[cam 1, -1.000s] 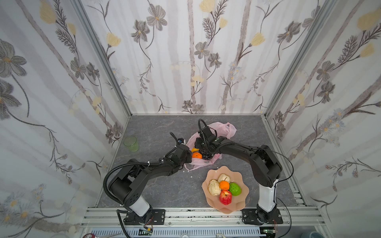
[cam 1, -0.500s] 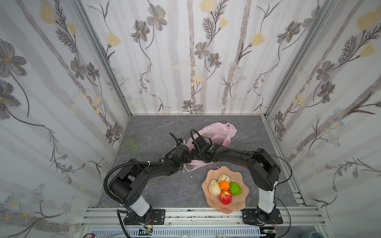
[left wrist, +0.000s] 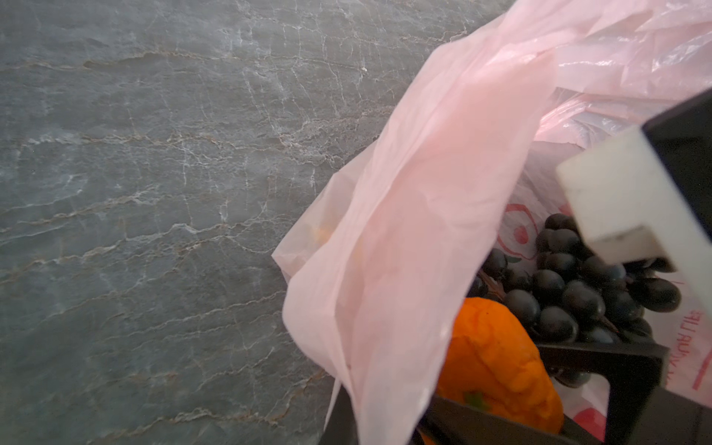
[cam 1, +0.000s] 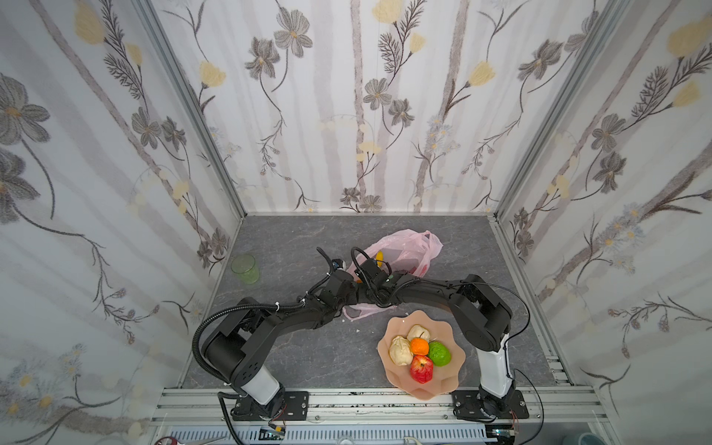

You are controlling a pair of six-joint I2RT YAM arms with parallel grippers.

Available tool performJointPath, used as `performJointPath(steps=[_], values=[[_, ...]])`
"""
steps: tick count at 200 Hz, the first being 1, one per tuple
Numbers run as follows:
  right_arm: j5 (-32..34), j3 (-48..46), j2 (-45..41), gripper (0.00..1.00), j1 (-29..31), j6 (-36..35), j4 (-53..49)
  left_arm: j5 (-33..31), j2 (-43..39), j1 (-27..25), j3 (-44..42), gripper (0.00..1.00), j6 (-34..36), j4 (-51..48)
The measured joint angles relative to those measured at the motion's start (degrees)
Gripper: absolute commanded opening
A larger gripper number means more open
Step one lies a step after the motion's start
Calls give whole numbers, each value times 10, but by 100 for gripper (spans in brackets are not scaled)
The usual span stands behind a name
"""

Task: Take the fake fruits out of the plastic bag
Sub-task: 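Lower the open right gripper into the bag onto the orange, then grasp the orange with the right gripper and lift, then carry the orange with the right gripper over the peach bowl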

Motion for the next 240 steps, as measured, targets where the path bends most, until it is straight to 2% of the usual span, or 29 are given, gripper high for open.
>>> performJointPath(steps=[56, 118, 153, 209, 240], values=[[16, -6, -40, 58, -5, -2, 5, 0, 0, 0, 0, 7, -2, 2], [9, -40, -86, 57, -19, -2, 10, -2, -1, 1, 0, 7, -2, 0], [-4, -84, -162, 57, -19, -5, 14, -2, 0, 1, 0, 7, -2, 0], [-45, -212, -332, 56, -64, -9, 10, -2, 1, 1, 0, 8, -2, 0], [-51, -253, -402, 55, -82, -17, -5, -2, 2, 1, 0, 8, -2, 0]])
